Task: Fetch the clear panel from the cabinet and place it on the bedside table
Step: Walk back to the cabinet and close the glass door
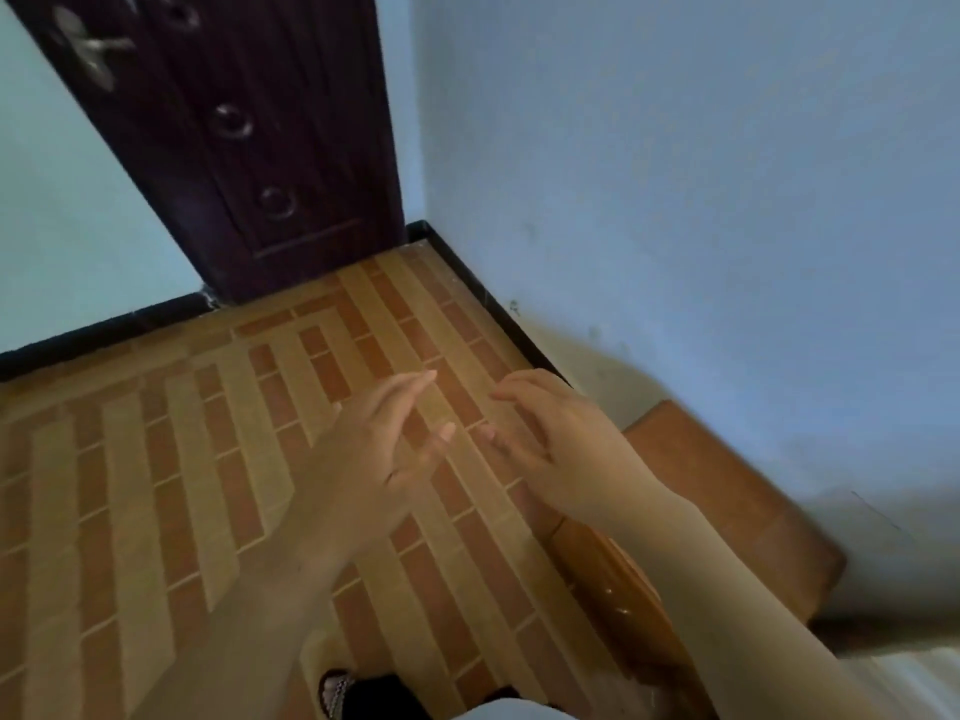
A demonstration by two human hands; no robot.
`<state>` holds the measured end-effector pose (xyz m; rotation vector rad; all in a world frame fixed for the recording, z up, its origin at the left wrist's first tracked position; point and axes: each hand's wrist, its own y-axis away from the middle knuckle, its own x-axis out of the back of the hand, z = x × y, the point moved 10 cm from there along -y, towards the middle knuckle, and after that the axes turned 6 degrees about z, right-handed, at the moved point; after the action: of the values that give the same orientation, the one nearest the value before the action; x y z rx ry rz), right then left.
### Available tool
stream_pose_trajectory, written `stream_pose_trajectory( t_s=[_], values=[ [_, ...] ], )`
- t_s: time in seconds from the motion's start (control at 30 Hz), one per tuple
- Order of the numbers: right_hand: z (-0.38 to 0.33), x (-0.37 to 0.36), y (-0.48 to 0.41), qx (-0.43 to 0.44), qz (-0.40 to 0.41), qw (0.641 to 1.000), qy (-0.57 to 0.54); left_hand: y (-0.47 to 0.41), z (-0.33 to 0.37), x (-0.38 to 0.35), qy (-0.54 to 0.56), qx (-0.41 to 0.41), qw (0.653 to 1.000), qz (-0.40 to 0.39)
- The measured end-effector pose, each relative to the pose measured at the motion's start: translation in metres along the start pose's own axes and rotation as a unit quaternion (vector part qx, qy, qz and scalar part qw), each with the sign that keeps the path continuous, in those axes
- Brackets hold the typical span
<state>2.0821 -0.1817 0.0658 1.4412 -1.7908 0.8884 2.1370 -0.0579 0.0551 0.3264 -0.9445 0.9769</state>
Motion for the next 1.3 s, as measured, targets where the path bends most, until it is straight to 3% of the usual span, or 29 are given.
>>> stream_pose_trajectory(
  t_s=[0.33, 0.47, 0.67, 0.87, 1.03, 1.3],
  values=[
    [-0.229, -0.137, -0.131, 0.141, -0.036, 0.989, -0.031, 0.043, -0.207, 0.177, -0.056, 0.141, 0.981, 0.118],
    [-0.296, -0.181, -0.151, 0.186, -0.09, 0.977, -0.046, 0.075, -0.263, 0.23, -0.043, 0.195, 0.966, 0.165],
    [-0.393, -0.266, -0.167, 0.272, -0.198, 0.94, -0.054, 0.126, -0.341, 0.295, -0.052, 0.243, 0.938, 0.24],
    [-0.47, -0.331, -0.197, 0.345, -0.248, 0.902, -0.076, 0.157, -0.413, 0.342, -0.075, 0.311, 0.908, 0.271],
    [-0.505, -0.377, -0.261, 0.364, -0.259, 0.891, -0.086, 0.125, -0.48, 0.373, -0.063, 0.32, 0.901, 0.286],
    [-0.556, -0.421, -0.429, 0.357, -0.23, 0.9, -0.097, -0.016, -0.6, 0.445, -0.072, 0.301, 0.911, 0.273]
  ],
)
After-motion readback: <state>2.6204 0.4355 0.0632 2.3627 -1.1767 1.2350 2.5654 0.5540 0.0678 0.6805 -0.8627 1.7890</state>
